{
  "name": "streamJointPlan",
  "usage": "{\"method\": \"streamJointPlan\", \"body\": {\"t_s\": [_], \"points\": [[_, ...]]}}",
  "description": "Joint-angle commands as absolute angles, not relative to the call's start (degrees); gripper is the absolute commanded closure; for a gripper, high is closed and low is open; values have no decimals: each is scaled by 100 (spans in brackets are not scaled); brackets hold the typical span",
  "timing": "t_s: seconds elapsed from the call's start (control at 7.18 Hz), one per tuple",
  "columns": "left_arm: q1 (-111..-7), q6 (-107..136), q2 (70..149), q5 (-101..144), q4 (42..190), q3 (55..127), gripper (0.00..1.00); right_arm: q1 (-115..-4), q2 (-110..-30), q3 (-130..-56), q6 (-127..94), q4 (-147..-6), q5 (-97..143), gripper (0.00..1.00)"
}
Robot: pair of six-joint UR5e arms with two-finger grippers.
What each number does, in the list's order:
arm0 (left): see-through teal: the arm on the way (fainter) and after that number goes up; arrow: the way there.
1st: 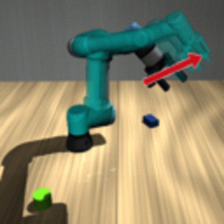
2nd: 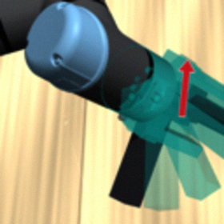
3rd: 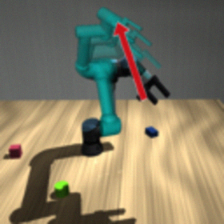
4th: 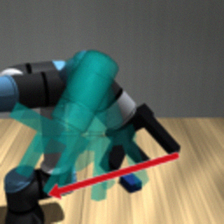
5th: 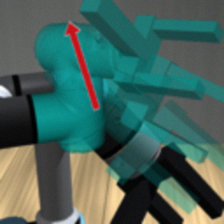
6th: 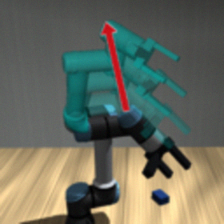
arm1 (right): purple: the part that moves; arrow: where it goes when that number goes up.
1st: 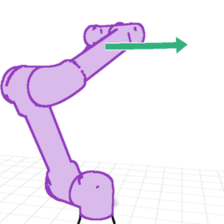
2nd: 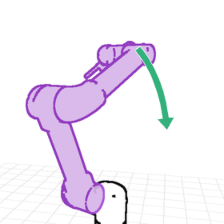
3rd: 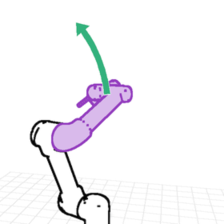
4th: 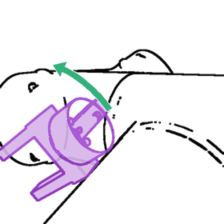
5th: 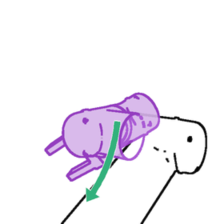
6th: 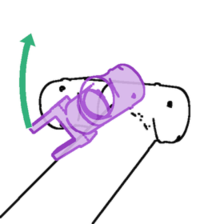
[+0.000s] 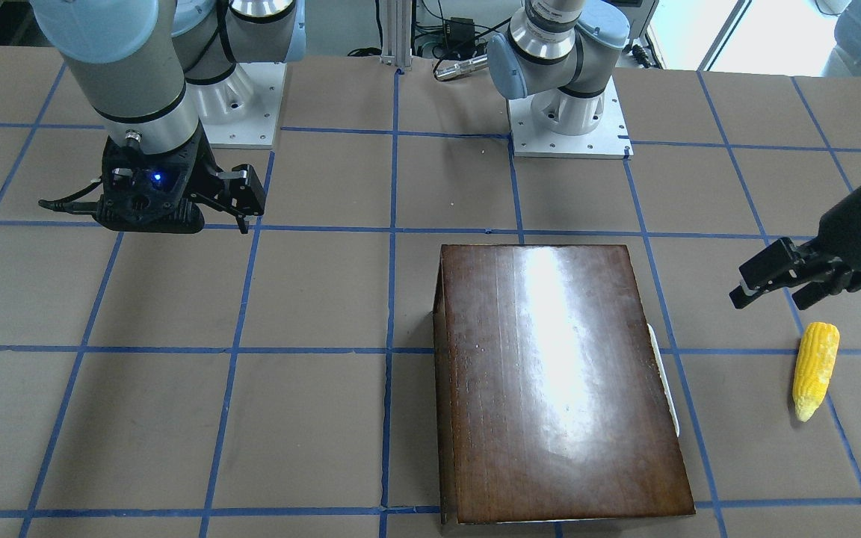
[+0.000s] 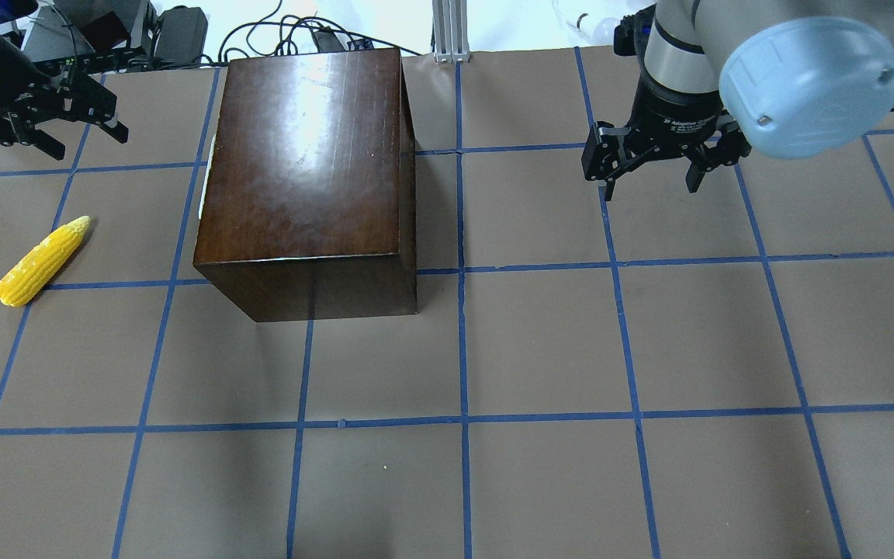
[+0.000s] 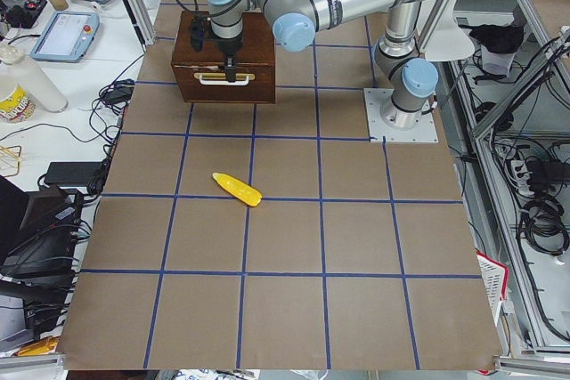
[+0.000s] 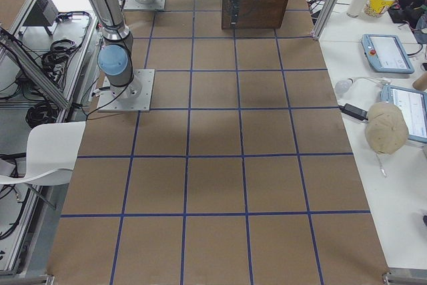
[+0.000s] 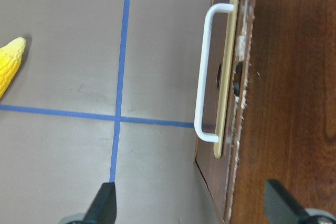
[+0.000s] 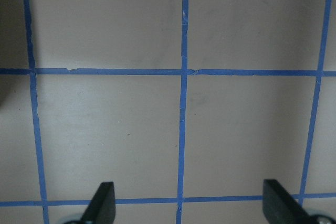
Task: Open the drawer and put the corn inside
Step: 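Swing the left gripper out and around toward the white drawer handle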
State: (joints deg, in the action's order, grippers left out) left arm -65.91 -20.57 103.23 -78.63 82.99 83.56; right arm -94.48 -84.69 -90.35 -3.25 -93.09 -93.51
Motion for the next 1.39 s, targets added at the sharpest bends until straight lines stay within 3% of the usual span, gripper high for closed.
{"method": "streamJointPlan", "body": {"t_s": [0.0, 1.25], "points": [[-6504, -2443, 10852, -7465, 7859, 8402, 0, -9448, -8473, -9035, -325, -9316, -9352, 0], [-6644, -2742, 11522, -6548, 7699, 8596, 1, -9448, -8473, -9035, -325, -9316, -9343, 0]]}}
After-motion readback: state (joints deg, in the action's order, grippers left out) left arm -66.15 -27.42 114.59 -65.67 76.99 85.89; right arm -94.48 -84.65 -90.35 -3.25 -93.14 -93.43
